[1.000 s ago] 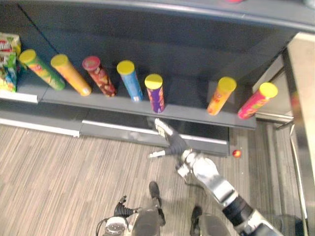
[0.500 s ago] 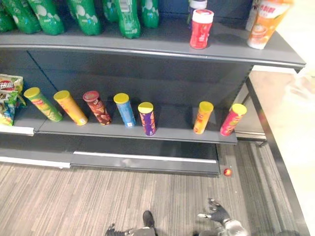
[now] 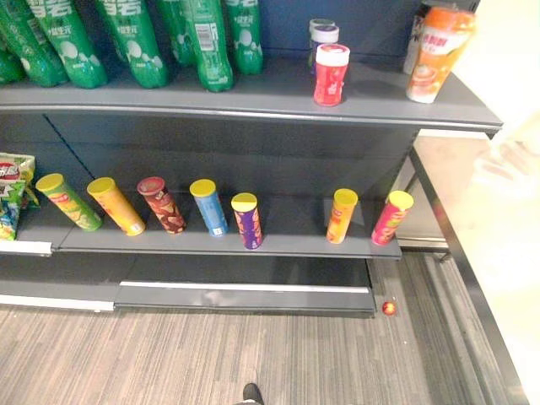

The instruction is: Put the gum and the chips on the shelf.

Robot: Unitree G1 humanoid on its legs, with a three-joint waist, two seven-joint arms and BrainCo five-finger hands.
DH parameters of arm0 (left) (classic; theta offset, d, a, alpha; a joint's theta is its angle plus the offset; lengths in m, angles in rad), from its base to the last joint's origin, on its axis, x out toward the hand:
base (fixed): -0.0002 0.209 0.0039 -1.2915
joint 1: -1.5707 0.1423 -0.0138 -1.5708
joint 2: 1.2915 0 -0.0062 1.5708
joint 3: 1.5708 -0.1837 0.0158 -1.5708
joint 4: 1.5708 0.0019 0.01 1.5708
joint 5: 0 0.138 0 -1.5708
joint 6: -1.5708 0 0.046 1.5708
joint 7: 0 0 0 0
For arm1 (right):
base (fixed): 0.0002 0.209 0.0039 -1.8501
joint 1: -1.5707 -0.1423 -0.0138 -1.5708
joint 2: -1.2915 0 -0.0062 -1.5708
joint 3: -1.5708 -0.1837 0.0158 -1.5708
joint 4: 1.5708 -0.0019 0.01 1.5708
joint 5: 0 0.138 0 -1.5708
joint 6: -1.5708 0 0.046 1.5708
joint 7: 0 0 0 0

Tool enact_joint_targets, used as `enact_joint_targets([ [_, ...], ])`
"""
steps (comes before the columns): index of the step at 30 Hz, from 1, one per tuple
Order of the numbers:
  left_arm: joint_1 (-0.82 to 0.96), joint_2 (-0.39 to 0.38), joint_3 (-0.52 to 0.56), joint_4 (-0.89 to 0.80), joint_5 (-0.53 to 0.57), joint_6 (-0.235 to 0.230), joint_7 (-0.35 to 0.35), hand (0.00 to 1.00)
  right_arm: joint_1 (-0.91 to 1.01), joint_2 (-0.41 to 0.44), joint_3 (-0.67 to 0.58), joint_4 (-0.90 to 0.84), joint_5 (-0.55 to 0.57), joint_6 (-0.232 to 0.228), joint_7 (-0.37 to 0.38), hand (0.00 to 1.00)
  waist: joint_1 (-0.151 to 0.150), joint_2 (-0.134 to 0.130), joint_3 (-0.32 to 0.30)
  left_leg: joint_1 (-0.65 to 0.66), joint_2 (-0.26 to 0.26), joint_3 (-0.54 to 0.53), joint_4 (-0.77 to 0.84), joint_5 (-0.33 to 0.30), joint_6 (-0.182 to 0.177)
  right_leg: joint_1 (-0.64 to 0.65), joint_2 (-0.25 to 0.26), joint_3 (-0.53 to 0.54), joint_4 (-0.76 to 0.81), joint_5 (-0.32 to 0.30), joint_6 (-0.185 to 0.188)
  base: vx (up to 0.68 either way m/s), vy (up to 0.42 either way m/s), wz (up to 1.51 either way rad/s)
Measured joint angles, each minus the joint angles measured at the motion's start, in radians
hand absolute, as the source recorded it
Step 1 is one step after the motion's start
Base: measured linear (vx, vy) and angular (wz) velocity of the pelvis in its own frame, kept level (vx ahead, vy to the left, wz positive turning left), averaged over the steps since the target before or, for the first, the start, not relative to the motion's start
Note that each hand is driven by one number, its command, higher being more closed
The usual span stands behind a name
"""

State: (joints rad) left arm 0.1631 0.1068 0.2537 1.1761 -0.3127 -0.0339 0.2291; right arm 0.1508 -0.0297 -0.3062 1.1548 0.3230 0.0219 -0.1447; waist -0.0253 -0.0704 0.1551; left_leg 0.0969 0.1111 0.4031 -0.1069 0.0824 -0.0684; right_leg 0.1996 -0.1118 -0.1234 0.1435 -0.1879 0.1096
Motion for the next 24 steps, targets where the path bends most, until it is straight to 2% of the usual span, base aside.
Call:
enact_joint_targets([
  [12,0.0,0.007,-0.023,0.008,0.001,0.022,0.014,0.0,0.003,0.003,-0.013,0.0,0.0,0.001,-0.019,0.0,-0.003,0.01,-0.005,0.014,0.011,0.016,0.0,0.0,-0.004,-0.002,0.008,0.018,-0.004,0.011,-0.001,-0.04,-0.004,-0.1],
  [17,-0.001,0.009,-0.057,0.007,0.002,0.023,0.026,0.0,0.005,0.004,-0.042,0.001,0.0,-0.001,-0.019,0.0,-0.004,0.022,-0.007,0.012,-0.006,-0.004,0.0,0.006,-0.006,0.017,-0.003,0.006,-0.051,0.004,-0.007,-0.06,0.0,-0.01],
  [21,0.004,0.004,-0.081,0.006,0.006,0.026,0.03,0.0,0.02,0.0,-0.062,0.002,0.001,-0.005,-0.019,0.0,-0.004,0.031,-0.007,0.011,-0.02,-0.007,0.0,0.014,-0.005,0.021,-0.018,-0.008,-0.051,-0.012,0.009,-0.03,0.018,0.11],
  [24,0.015,0.004,-0.091,0.006,0.012,0.025,0.03,0.0,0.02,0.001,-0.077,0.004,0.001,-0.006,-0.019,0.0,-0.003,0.033,-0.007,0.01,-0.035,-0.008,0.0,0.018,0.01,0.024,-0.032,-0.012,-0.054,-0.014,0.019,0.04,0.048,0.04],
])
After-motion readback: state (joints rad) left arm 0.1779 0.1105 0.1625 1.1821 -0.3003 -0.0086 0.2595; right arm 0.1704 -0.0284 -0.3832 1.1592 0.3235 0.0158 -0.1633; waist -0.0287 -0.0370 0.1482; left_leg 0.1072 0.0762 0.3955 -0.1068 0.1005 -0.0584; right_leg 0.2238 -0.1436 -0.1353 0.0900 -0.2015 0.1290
